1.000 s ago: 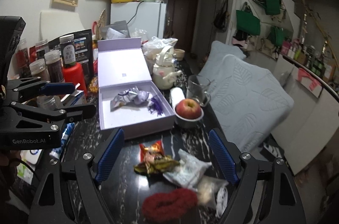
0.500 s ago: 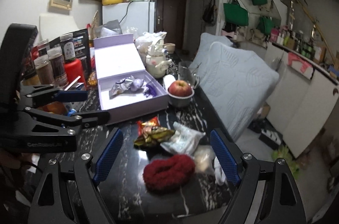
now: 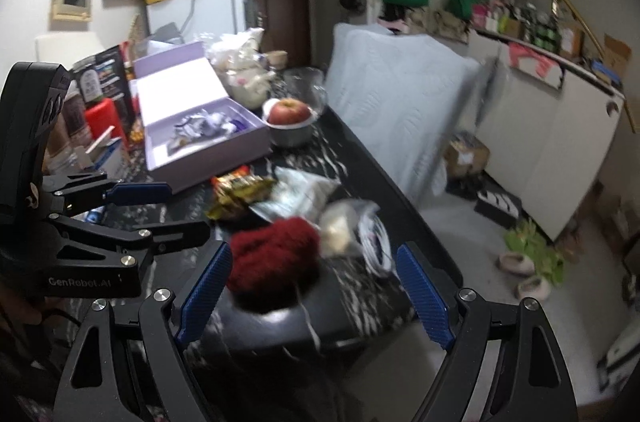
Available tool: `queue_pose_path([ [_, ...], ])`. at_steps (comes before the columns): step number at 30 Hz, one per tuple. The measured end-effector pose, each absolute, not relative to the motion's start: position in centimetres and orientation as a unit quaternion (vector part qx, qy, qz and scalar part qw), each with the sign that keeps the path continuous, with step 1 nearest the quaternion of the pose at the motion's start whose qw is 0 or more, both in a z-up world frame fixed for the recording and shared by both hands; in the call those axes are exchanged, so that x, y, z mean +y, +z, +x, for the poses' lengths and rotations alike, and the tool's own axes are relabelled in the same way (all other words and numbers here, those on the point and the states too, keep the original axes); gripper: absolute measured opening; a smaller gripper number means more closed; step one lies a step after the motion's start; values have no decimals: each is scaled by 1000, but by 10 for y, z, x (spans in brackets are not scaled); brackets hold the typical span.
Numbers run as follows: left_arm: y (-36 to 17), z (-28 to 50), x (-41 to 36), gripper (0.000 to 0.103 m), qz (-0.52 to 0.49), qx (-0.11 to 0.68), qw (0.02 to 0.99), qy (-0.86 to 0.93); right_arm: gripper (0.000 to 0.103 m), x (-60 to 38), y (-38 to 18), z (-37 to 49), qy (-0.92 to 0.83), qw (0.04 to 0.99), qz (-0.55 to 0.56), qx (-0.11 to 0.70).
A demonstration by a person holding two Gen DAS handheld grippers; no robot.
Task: Organize soft objects
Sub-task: 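Grasp the red fuzzy scrunchie with the left tool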
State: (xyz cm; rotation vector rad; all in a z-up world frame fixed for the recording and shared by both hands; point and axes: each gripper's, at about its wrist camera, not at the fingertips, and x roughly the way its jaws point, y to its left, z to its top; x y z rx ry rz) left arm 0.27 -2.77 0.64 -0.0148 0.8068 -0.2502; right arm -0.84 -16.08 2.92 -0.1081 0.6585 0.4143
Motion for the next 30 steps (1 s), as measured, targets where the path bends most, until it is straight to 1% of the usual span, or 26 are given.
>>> queue_pose_path([
  [10, -30, 27, -58, 67, -12, 421, 893, -158, 85, -198, -3, 3, 169, 918, -24, 358],
  [15, -43, 38, -68, 67, -3, 425, 891, -157, 85, -204, -14, 12, 166, 917, -16, 364],
  [30, -80, 74, -67, 67, 15, 457, 881, -120, 85, -205, -37, 52, 179, 910, 1, 373],
])
